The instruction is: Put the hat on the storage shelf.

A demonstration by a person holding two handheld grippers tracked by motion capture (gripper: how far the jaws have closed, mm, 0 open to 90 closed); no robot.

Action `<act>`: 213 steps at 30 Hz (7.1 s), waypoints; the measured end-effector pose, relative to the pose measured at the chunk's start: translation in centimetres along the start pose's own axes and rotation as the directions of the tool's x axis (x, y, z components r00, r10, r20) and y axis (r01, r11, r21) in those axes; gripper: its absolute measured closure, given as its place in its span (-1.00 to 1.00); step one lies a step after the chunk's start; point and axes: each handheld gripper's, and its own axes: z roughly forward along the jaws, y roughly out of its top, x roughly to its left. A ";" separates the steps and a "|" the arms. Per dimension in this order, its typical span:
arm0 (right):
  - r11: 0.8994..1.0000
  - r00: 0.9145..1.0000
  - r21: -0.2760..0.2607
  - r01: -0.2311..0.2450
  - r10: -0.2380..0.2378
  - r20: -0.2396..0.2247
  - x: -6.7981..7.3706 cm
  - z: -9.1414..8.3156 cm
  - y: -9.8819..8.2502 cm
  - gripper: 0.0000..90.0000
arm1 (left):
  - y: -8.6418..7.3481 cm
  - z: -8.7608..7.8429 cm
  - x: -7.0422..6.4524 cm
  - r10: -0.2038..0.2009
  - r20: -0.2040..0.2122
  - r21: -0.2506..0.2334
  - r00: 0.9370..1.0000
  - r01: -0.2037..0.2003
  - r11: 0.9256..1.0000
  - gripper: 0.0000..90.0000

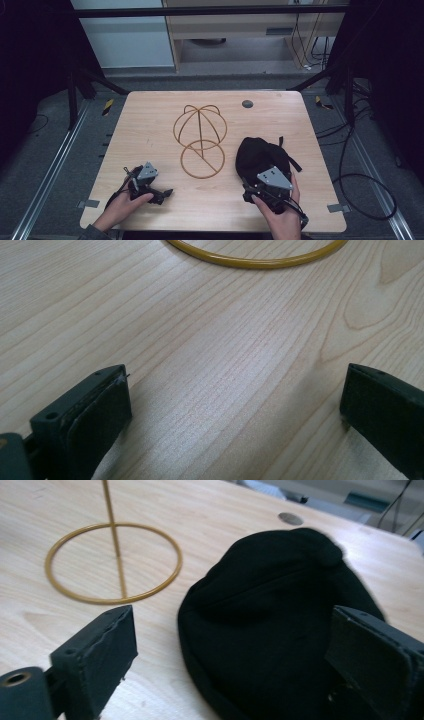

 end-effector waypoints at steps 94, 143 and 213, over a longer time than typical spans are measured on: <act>0.938 0.944 0.314 0.150 -0.042 -0.326 -9.9 2.6 10.8 0.71 | 0.1 0.1 -0.2 -0.015 -0.011 -0.002 1.000 0.015 1.000 -1.00; 0.994 0.937 0.050 0.099 -0.076 -0.341 -10.1 -5.5 16.8 0.72 | 0.1 0.1 -0.2 -0.016 -0.011 -0.007 1.000 0.016 1.000 -1.00; 0.975 0.862 -0.061 0.216 -0.219 -0.456 -1.0 -2.2 29.1 0.72 | 0.1 0.1 -0.2 -0.016 -0.012 -0.005 1.000 0.016 1.000 -1.00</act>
